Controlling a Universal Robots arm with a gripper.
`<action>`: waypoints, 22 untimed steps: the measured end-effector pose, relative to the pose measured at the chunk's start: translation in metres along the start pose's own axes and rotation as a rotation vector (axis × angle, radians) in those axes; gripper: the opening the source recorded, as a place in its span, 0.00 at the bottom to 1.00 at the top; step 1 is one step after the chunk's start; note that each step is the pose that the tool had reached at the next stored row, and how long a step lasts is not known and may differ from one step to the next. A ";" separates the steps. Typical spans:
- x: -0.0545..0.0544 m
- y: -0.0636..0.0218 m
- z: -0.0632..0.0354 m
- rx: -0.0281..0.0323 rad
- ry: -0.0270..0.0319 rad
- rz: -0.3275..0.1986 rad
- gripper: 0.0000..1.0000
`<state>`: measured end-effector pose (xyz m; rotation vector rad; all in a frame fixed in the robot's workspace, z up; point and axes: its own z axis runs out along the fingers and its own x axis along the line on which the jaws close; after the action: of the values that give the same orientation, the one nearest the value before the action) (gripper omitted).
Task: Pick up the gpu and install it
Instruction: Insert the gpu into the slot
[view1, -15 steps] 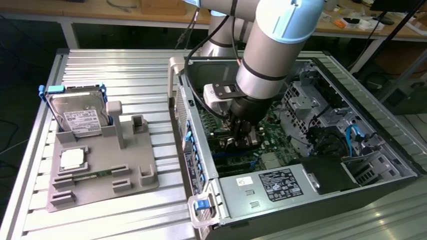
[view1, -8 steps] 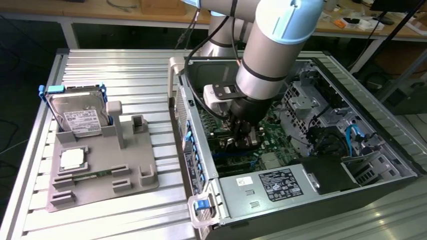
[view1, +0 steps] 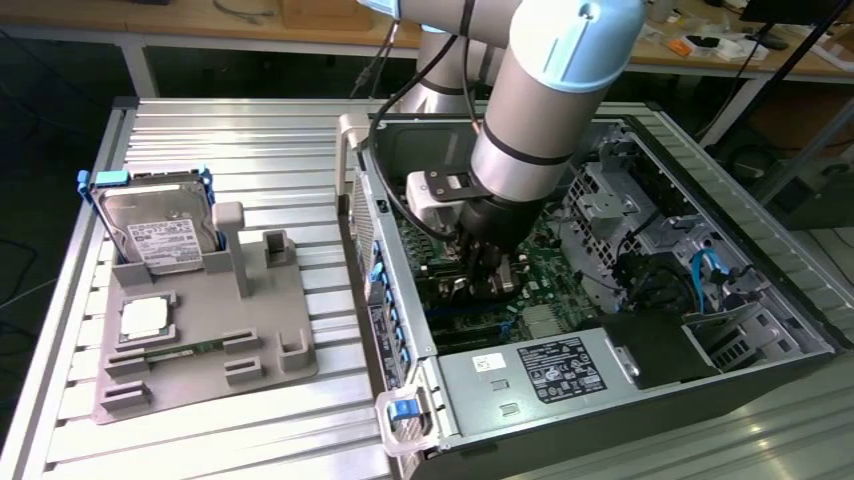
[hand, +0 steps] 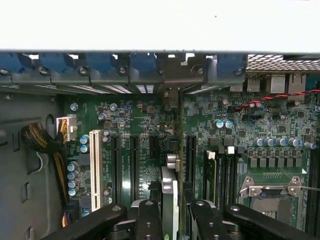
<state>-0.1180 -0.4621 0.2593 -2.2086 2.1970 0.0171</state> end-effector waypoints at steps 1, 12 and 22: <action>0.000 0.0000 0.0002 0.0000 0.0000 0.000 0.27; 0.000 0.0000 0.0029 0.0000 -0.0001 0.000 0.27; 0.000 0.0001 0.0054 0.0001 -0.0002 0.000 0.27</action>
<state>-0.1180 -0.4621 0.2538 -2.2084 2.1969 0.0172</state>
